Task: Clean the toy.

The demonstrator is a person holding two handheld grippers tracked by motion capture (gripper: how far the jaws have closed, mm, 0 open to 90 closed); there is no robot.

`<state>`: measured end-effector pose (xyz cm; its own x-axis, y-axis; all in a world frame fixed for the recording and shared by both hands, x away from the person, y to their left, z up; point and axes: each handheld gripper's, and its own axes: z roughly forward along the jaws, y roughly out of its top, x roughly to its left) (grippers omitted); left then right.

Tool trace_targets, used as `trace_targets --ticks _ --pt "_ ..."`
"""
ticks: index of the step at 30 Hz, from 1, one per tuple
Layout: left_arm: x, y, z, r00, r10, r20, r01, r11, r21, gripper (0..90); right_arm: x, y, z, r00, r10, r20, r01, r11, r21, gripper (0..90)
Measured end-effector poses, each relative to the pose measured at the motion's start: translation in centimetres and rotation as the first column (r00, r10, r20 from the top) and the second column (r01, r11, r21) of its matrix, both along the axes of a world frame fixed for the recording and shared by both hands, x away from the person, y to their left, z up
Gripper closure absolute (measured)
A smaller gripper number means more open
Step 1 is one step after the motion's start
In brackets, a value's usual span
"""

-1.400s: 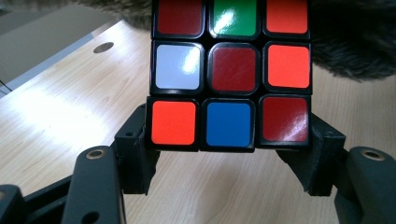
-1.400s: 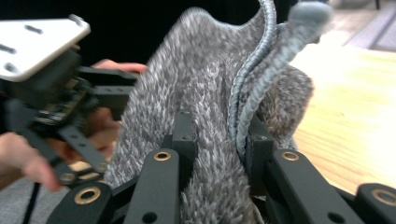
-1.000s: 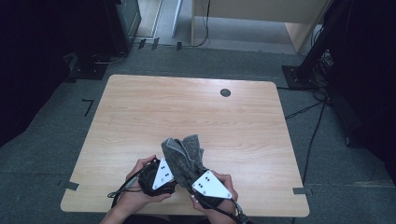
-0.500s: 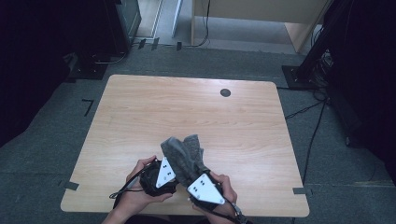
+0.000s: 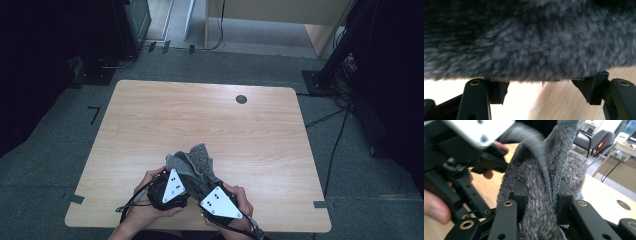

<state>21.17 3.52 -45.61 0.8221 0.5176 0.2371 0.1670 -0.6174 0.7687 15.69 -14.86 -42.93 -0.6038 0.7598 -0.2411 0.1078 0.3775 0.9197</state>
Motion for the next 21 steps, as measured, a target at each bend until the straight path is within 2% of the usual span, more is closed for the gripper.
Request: trace_targets --ticks 1,2,3,4,5,6,8,9,10,11,12,13,14,15,18,19,20,21 --pt "0.0 0.2 0.1 0.9999 -0.010 0.000 0.010 0.9999 -0.012 34.5 0.3 -0.4 0.0 0.9999 -0.003 -0.012 0.003 0.999 0.041 70.1" --pt "0.0 0.5 0.2 0.9998 -0.021 -0.004 0.021 0.9991 -0.037 34.5 0.7 -1.3 0.1 0.9989 -0.023 -0.040 0.027 0.994 0.103 70.4" --pt "0.0 0.9 0.4 0.9992 -0.040 -0.005 0.040 0.9951 -0.091 34.5 1.1 -2.3 0.2 0.9956 -0.057 -0.075 0.068 0.985 0.162 70.6" --pt "0.0 1.2 0.5 0.9985 -0.055 -0.005 0.054 0.9906 -0.126 34.5 1.6 -3.6 0.3 0.9902 -0.093 -0.104 0.113 0.973 0.203 70.7" --pt "0.0 1.5 0.6 0.9973 -0.073 0.004 0.072 0.9831 -0.168 34.5 1.8 -4.2 0.3 0.9886 -0.098 -0.114 0.122 0.967 0.225 70.7" --pt "0.0 1.8 0.7 0.9961 -0.085 0.023 0.088 0.9751 -0.203 34.5 2.0 -4.9 0.4 0.9883 -0.082 -0.128 0.113 0.959 0.260 70.6" --pt "-0.2 2.2 0.8 0.9907 -0.125 0.053 0.135 0.9523 -0.274 34.5 2.2 -5.5 0.3 0.9888 0.015 -0.148 0.034 0.946 0.322 70.5" --pt "-0.4 2.3 0.9 0.9883 -0.134 0.073 0.149 0.9468 -0.285 34.4 2.3 -5.4 0.1 0.9872 0.040 -0.155 0.013 0.945 0.326 70.4" --pt "-0.5 2.3 0.8 0.9867 -0.131 0.096 0.153 0.9501 -0.272 34.5 2.3 -5.3 -0.1 0.9885 0.029 -0.148 0.020 0.948 0.317 70.5" --pt "-0.6 2.4 0.8 0.9848 -0.137 0.107 0.162 0.9474 -0.276 34.5 2.4 -5.3 -0.3 0.9871 0.006 -0.160 0.043 0.952 0.302 70.6" --pt "-0.6 2.6 0.8 0.9831 -0.151 0.103 0.176 0.9362 -0.304 34.5 2.6 -5.2 -0.5 0.9839 -0.019 -0.178 0.067 0.961 0.267 70.6" --pt "-0.6 2.7 0.9 0.9818 -0.164 0.096 0.187 0.9285 -0.321 34.5 2.7 -5.2 -0.7 0.9827 -0.039 -0.181 0.081 0.969 0.232 70.6" --pt "-0.5 2.6 0.9 0.9824 -0.163 0.092 0.184 0.9317 -0.313 34.4 2.7 -5.1 -0.9 0.9829 -0.042 -0.179 0.082 0.971 0.224 70.6" --pt "-0.5 2.5 0.9 0.9841 -0.150 0.095 0.172 0.9417 -0.289 34.5 2.5 -5.1 -0.8 0.9845 -0.032 -0.173 0.072 0.970 0.232 70.6" --pt "-0.3 2.5 0.5 0.9865 -0.134 0.094 0.154 0.9563 -0.249 34.5 1.7 -4.5 0.2 0.9936 -0.029 -0.109 0.053 0.972 0.229 70.5" --pt "-0.3 2.5 0.4 0.9875 -0.125 0.097 0.144 0.9628 -0.229 34.5 1.5 -4.6 0.6 0.9950 -0.006 -0.099 0.032 0.964 0.264 70.5" --pt "-0.3 2.4 0.3 0.9885 -0.120 0.092 0.137 0.9663 -0.218 34.5 1.4 -4.7 0.9 0.9949 0.032 -0.096 -0.001 0.950 0.313 70.5" --pt "-0.3 2.4 0.3 0.9883 -0.121 0.093 0.139 0.9652 -0.222 34.5 1.2 -4.6 1.2 0.9936 0.068 -0.090 -0.034 0.942 0.335 70.5"
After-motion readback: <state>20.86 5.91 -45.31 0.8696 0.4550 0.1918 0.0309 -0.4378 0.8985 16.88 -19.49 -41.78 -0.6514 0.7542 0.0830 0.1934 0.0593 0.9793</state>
